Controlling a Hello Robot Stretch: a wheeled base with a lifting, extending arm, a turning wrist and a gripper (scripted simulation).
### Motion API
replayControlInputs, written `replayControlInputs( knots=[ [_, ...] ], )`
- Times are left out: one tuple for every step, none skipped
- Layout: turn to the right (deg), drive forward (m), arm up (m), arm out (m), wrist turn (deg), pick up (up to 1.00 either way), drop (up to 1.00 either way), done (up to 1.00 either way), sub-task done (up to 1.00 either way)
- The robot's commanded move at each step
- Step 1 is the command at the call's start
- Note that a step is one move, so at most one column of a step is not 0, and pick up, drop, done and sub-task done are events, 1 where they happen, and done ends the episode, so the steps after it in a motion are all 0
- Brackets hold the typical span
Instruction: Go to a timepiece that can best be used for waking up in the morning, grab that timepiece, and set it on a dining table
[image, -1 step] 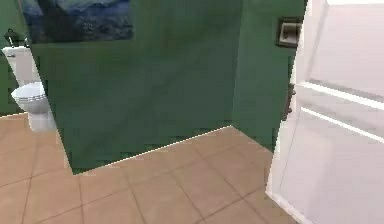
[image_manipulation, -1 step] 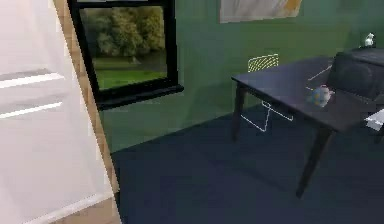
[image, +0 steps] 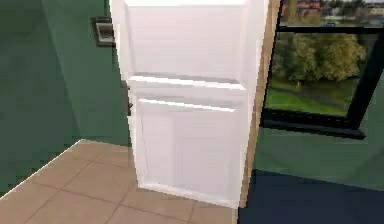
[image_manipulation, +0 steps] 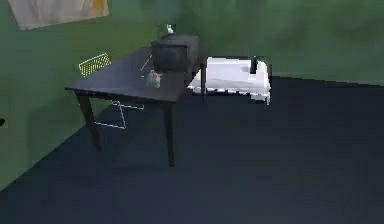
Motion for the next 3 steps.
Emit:
replayControlInputs(
  knots=[
    [45.0,0.0,0.0,0.0,0.0,0.0,0.0,0.0,0.0],
    [45.0,0.0,0.0,0.0,0.0,0.0,0.0,0.0,0.0],
    [24.0,0.0,0.0,0.0,0.0,0.0,0.0,0.0,0.0]
  ],
)
